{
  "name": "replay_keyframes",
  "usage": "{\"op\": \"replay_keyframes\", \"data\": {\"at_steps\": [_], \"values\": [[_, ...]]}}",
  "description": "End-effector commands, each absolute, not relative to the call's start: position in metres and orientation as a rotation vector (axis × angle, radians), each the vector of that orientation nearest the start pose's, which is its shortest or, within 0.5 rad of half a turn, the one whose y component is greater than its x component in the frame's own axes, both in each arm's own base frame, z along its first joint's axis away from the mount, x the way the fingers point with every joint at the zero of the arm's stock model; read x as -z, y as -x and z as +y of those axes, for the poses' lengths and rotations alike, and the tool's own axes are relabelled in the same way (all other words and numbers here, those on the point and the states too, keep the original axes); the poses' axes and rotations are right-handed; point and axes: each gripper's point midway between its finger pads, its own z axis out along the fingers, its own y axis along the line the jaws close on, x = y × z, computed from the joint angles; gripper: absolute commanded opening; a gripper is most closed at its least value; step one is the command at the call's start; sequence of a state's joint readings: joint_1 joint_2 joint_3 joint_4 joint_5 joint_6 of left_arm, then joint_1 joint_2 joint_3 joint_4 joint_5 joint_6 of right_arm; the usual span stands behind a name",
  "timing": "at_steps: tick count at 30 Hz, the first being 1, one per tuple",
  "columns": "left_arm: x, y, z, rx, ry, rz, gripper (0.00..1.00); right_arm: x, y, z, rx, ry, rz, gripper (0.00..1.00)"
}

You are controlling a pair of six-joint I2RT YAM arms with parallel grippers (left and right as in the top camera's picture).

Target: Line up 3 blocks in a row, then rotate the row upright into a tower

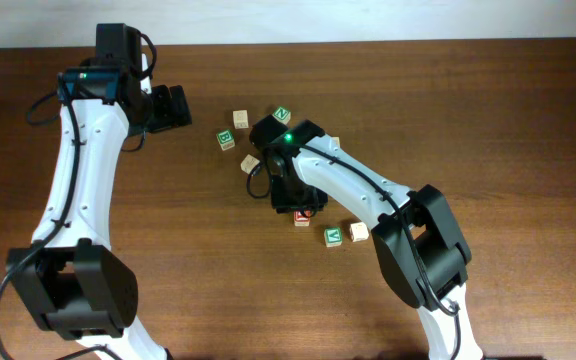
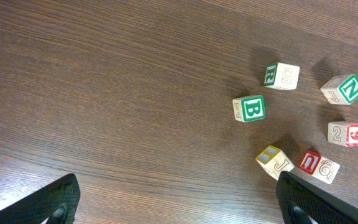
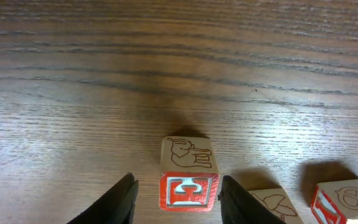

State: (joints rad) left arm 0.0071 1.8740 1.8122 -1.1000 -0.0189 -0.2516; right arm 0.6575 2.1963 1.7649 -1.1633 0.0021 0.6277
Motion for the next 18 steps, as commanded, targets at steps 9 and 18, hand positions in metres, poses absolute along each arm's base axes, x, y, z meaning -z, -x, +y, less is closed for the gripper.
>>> {"op": "replay_keyframes", "data": {"at_steps": [9, 18], "values": [[-0.186, -0.448, 0.007, 0.040, 0.368, 2.703, 0.99, -0.012, -0.321, 0.241, 0.127, 0.029, 3.182, 0.39], [-0.186, -0.448, 0.007, 0.040, 0.368, 2.703, 0.99, -0.015, -0.291, 0.240, 0.105, 0.019, 3.322, 0.24]]}}
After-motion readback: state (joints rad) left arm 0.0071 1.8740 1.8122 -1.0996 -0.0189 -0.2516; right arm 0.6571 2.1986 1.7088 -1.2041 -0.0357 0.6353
